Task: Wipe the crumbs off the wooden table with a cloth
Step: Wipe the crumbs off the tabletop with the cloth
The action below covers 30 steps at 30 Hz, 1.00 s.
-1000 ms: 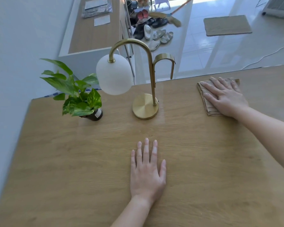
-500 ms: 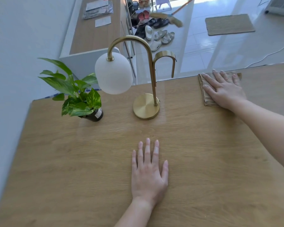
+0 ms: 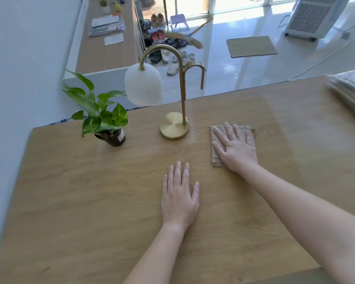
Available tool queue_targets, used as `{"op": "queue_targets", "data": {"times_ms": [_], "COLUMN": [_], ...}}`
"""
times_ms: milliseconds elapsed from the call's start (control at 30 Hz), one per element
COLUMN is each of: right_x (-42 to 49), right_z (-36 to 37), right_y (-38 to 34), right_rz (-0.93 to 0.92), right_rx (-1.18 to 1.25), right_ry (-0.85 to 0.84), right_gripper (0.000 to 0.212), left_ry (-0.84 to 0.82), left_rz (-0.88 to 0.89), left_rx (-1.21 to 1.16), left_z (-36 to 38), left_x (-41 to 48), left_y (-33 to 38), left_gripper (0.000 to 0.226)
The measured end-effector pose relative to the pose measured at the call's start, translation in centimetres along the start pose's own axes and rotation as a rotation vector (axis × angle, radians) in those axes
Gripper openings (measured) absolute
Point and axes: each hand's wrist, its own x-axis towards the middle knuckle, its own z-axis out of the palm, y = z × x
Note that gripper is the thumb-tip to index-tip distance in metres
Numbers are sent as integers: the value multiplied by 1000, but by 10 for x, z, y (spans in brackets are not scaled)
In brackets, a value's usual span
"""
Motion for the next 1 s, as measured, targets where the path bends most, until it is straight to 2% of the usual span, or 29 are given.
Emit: {"op": "queue_targets", "data": {"times_ms": [100,200,433,533,1000], "right_x": [-14,-26,-45,-54,-34], "right_z": [8,17,32,42,62], "right_y": [-30,-66,-130,-172,-256], "right_rz": [-10,-33,-70,-133,-146], "right_rx": [10,1,2,-3,-7], "right_ry": [2,-8,-28,-46,-20], "right_gripper": [63,63,65,64,64], "left_ry": [23,61,196,220,259], "left_rz": [-27,-93,-513,-596,-578], "left_rx": [21,68,68,87,125], "left_z": [-13,-32,-88,-99,-91], "left_x": [-20,-45,-83,-96,-97], "left_y": [-39,-108,-256,-301,-312], "left_gripper": [68,64,64,61,63]}}
